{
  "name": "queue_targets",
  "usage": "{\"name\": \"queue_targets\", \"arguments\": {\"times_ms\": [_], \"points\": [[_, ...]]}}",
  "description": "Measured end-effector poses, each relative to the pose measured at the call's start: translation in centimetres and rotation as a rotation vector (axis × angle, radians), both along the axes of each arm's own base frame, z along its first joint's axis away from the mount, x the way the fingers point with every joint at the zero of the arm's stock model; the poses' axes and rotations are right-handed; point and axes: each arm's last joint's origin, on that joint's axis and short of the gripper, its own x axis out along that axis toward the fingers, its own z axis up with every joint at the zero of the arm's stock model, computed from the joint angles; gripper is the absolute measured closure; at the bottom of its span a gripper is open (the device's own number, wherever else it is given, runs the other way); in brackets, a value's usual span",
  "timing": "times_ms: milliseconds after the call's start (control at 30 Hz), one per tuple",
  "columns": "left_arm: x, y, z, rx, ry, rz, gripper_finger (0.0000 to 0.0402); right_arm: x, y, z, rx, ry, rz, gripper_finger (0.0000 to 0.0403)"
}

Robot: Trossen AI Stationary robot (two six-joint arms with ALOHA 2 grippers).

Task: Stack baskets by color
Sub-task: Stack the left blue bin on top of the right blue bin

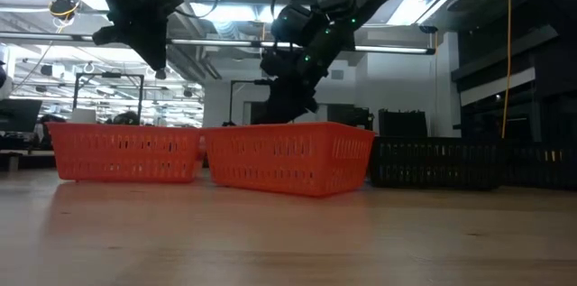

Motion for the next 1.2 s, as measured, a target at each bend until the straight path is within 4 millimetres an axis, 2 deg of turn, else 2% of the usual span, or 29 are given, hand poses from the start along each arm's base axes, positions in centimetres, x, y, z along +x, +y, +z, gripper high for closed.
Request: {"name": "queue_targets", "arguments": {"times_ms": [133,467,667,767,867,1000,1033,1133,1200], "points": [[0.0,0.0,0.0,0.014,0.012,-0.021,0.0349,-0.1,0.0,-0.1,-0.018,0.013,0.03,0.0213],[0.0,0.0,0.0,0.021,0.019,-0.034,0.0349,-0.4,-0.1,-0.8,-0.076,0.088,0.038,0.0222],[0.0,0.0,0.0,0.021,0.019,-0.035,0.0349,-0.6,0.0,-3.1,-0.046,0.194,0.028,0.0222],[0.0,0.0,0.0,0.021,0.019,-0.035,0.0349,-0.5,-0.1,-3.2,-0.039,0.189,0.004,0.0227],[0.0,0.0,0.0,0.022,0.019,-0.035,0.0349,-0.4,0.0,-3.3,-0.038,0.19,0.003,0.0264],[0.0,0.0,0.0,0.022,0.019,-0.036,0.0349,0.0,0.2,-2.7,-0.047,0.172,0.021,0.0368],[0.0,0.0,0.0,0.022,0.019,-0.036,0.0349,0.2,0.4,-2.3,-0.057,0.162,0.039,0.0384],[0.0,0.0,0.0,0.024,0.02,-0.034,0.0349,1.1,0.7,-0.6,-0.061,0.115,0.068,0.0393],[0.0,0.0,0.0,0.025,0.02,-0.033,0.0349,1.6,1.0,1.5,-0.049,0.09,0.115,0.0395]]}}
